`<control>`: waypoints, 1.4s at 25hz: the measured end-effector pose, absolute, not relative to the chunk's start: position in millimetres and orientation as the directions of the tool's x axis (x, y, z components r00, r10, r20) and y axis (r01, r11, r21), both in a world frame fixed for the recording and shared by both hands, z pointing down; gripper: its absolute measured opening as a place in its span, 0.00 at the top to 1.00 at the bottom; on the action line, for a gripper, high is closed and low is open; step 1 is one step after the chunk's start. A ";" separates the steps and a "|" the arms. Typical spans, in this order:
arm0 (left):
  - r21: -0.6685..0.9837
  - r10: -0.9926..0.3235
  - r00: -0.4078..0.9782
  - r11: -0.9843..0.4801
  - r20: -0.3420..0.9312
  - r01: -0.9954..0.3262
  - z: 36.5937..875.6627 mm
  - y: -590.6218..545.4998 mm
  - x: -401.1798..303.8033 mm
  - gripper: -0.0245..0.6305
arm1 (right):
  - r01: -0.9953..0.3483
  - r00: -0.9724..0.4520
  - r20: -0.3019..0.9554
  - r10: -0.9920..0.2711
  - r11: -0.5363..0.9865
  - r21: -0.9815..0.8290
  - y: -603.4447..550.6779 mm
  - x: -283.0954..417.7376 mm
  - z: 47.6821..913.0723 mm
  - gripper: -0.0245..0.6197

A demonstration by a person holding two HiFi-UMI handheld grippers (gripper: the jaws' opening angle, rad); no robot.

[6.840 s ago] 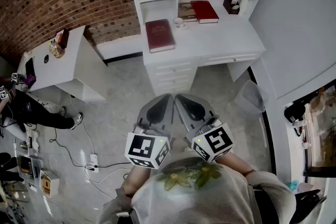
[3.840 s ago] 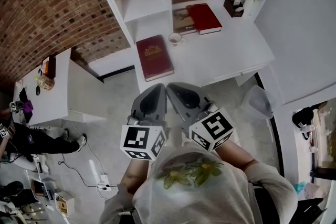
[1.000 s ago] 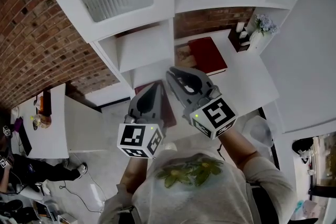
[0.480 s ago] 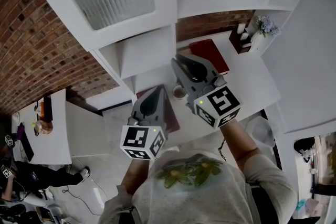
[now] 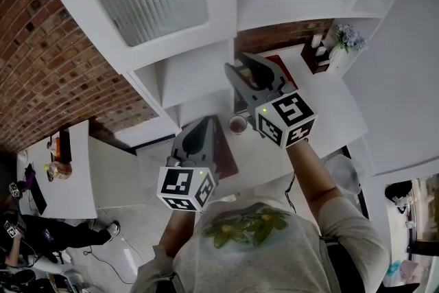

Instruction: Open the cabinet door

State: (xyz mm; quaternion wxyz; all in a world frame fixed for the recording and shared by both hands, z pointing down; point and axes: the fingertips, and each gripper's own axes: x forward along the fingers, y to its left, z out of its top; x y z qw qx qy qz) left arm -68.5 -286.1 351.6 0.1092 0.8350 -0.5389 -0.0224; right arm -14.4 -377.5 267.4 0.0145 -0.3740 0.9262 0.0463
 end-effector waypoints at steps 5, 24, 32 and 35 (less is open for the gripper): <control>0.207 -0.907 0.409 -0.384 0.096 -0.900 348.3 -284.9 -73.7 0.95 | -0.714 -0.700 -0.041 -0.713 0.699 0.035 -401.3 -9.8 268.6 0.76; 0.209 -0.913 0.385 -0.354 0.134 -0.912 345.4 -284.1 -95.3 0.95 | -0.713 -0.700 0.001 -0.714 0.700 0.035 -454.3 -18.5 268.8 0.70; 0.211 -0.922 0.364 -0.332 0.134 -0.919 347.5 -280.5 -106.1 0.95 | -0.690 -0.724 0.000 -0.690 0.724 -0.010 -463.0 -16.8 273.6 0.70; 0.206 -0.923 0.363 -0.333 0.130 -0.920 345.4 -279.3 -107.0 0.95 | -0.679 -0.734 -0.005 -0.679 0.734 -0.028 -463.6 -18.4 274.3 0.70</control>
